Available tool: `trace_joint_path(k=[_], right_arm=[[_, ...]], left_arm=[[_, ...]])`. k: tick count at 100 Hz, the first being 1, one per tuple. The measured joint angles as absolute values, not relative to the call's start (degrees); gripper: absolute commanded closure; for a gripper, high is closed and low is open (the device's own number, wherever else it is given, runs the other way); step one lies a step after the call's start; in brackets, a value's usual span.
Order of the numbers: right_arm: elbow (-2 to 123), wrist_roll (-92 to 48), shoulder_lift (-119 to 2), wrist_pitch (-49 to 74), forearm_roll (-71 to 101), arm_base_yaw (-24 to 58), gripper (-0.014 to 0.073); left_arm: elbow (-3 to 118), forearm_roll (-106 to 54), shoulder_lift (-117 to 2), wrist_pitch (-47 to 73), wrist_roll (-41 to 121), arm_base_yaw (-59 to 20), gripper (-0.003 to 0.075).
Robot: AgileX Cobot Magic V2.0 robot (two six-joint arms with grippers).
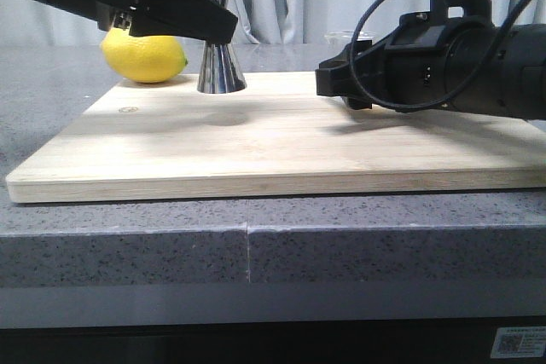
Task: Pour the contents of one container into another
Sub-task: 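Close the right gripper on the glass beaker, then lift the beaker with the right gripper toward the jigger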
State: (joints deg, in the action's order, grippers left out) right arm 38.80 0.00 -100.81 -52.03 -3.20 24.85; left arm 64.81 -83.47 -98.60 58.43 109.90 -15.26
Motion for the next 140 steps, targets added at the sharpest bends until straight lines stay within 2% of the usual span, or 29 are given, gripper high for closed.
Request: trace_joint_path(k=[71, 140], right_arm=[[38.8, 0.0, -100.4, -53.0, -3.5, 24.9, 0.0377], [38.8, -1.5, -85.6, -39.8, -5.9, 24.9, 0.0377]], left_arm=[[64.8, -83.5, -98.6, 58.4, 109.9, -15.3, 0.0690], [64.8, -83.5, -98.6, 58.5, 109.9, -15.3, 0.0690]])
